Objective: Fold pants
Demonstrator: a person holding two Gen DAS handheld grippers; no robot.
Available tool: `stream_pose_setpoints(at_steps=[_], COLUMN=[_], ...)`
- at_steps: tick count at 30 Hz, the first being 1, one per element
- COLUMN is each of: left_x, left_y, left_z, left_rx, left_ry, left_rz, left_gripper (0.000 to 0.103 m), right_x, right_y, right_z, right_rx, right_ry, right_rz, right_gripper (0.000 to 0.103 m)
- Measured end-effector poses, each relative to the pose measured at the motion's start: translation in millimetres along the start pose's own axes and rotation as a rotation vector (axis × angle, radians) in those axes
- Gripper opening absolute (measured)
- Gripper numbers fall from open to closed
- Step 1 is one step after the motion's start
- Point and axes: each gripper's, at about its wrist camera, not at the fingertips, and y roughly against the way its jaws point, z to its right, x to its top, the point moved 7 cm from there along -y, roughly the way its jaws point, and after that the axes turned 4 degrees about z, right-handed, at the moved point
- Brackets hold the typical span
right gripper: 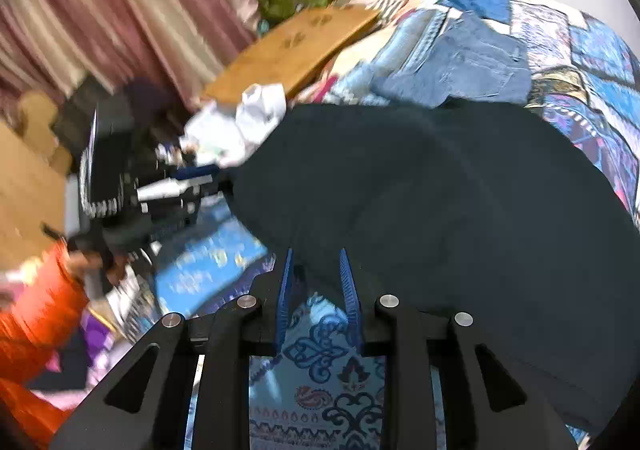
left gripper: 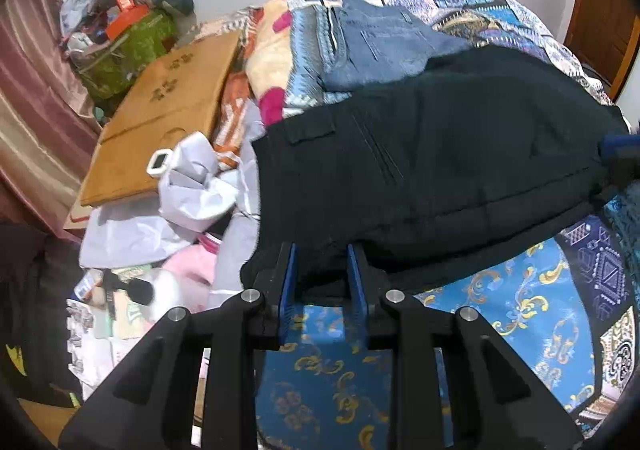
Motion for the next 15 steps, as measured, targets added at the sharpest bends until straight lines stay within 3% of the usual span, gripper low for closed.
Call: stream_pose_setpoints(at_steps=[2, 4, 9, 10, 11, 15], left_x=[4.0, 8.9, 27.7, 30.4, 35.7, 51.1], left_y=[7.5, 13.0, 27.4, 27.8, 26.9, 15.1], left_z=[-4.9, -9.9, -15.4, -14.2, -11.1, 6.9], left_rx=[0.016, 0.023, 0.027, 0.030, 0.027, -0.044], left_ry=[0.015, 0.031, 0.077, 0.079, 0.085, 0.117], left_rz=[0.009, 0.016, 0.068, 0.070, 0.070, 0.025], left_gripper=[0.030, 0.037, 0.084, 0.089, 0.093, 0.094], right_x=[9.1, 12.2, -9.1, -16.4, -21.6, -41.9], right_y=[5.9, 10.5, 15.3, 17.3, 25.9, 53.2], right_z=[23.0, 45.5, 94.1, 101.3, 105.6, 110.8], right_rx=[-0.116, -0.217, -0.302, -0.306, -0.286, -0.309], right_ry=[-0.034, -0.068, -0.204, -0.224, -0.234, -0.249], right_rz=[0.049, 0.082, 0.064, 0.063, 0.090, 0.105], right_gripper=[0.041, 0.045, 0.047, 0.049, 0.049, 0.050])
